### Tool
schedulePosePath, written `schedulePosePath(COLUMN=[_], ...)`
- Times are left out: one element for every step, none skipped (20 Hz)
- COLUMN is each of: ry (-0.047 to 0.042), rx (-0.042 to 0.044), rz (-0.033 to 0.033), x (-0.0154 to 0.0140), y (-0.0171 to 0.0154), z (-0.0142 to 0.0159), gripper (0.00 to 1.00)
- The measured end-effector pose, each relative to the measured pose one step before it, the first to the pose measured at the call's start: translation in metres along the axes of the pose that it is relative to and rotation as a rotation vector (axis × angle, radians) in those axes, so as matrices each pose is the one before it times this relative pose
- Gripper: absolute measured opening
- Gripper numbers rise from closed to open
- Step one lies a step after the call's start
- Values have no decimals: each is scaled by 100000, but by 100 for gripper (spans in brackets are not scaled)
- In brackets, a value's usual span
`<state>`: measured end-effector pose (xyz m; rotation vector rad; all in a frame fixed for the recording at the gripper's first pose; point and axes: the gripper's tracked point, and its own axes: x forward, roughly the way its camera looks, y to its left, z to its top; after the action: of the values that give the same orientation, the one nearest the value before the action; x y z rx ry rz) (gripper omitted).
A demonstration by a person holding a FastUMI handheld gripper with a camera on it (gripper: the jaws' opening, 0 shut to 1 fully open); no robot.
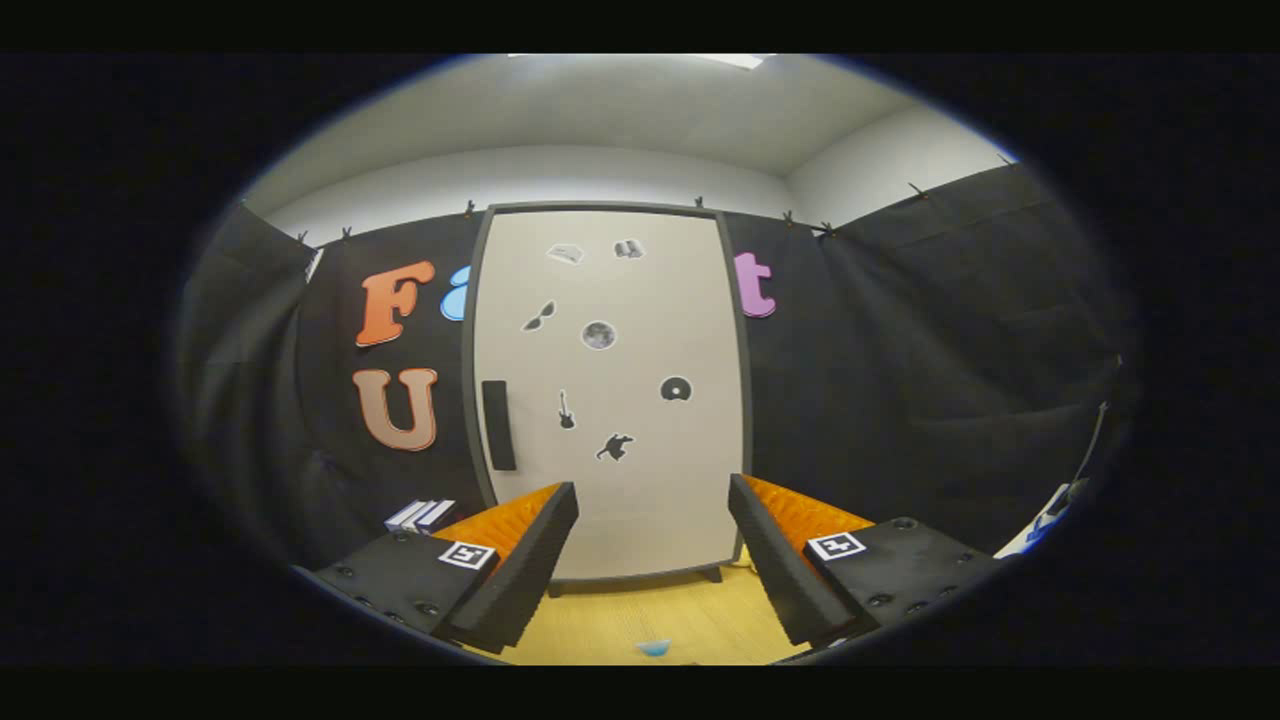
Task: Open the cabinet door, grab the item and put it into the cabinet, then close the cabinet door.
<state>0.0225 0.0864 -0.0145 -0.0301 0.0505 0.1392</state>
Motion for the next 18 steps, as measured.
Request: schedulePosePath(ry=[539,776,352,413,418,1004,1066,1789,1104,545,97,-47,887,474,934,534,-508,-145], rx=[-405,-227,-89,-215,-570,-831,-490,157,378,-152,-1343,-2141,-1796,-569,523,1335,1509,725], rz=[2556,2673,2764,2362,2170,1575,1524,1344,1107,728,-377,-1650,-2069,-1577,-955,-838,-1220,-1102], x=[1045,1098,1096,1216,1304,1343,1173,1191,1182,1273,1322,1382,1354,1157,961,965,712,694], y=[1442,1522,1567,1452,1390,1214,1129,1057,912,634,290,-85,-275,-163,-111,-158,-156,-156], z=[-84,-48,50,93,142,-92,36,-126,-21,154,190,1,-104,-8,-51,47,100,186], gripper=[98,98,98,98,98,98,98,98,98,97,97,98,97,97,97,96,94,91])
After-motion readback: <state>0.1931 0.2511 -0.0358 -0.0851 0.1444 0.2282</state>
